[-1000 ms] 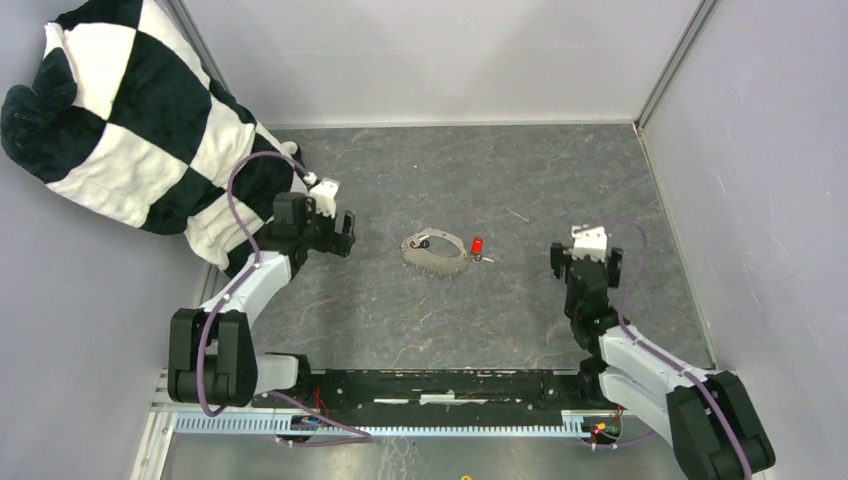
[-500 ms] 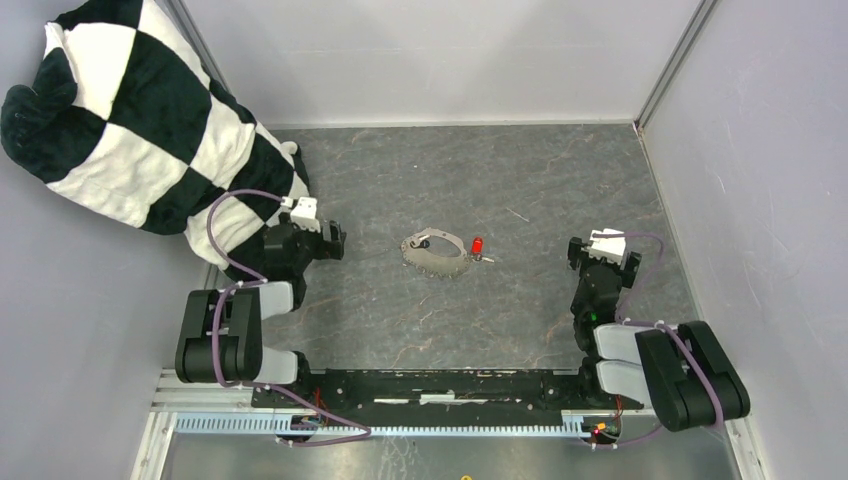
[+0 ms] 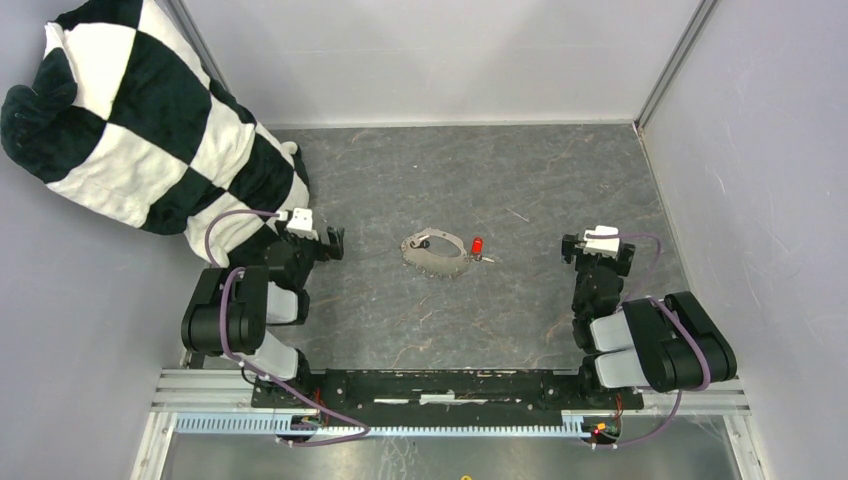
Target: Put the keys on the keyring
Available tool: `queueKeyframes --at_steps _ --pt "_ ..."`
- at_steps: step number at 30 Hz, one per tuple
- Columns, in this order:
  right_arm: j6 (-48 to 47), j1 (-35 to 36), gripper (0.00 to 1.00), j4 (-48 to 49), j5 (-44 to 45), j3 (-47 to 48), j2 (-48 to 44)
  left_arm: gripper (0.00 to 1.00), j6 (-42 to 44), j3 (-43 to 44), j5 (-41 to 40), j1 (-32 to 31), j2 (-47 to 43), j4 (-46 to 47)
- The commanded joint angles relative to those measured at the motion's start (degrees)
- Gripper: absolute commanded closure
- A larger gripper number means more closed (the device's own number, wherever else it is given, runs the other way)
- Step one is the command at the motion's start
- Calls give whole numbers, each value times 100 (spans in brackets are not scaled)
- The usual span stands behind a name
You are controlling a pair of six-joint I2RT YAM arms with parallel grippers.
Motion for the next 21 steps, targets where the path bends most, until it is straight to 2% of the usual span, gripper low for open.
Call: queueKeyframes --at_steps 1,21 --pt "-54 -79 2 146 -258 -527 -8 0 -207 234 -202 18 -57 85" --pt "-54 -77 2 162 -255 -559 -54 0 -202 256 -211 18 -37 54"
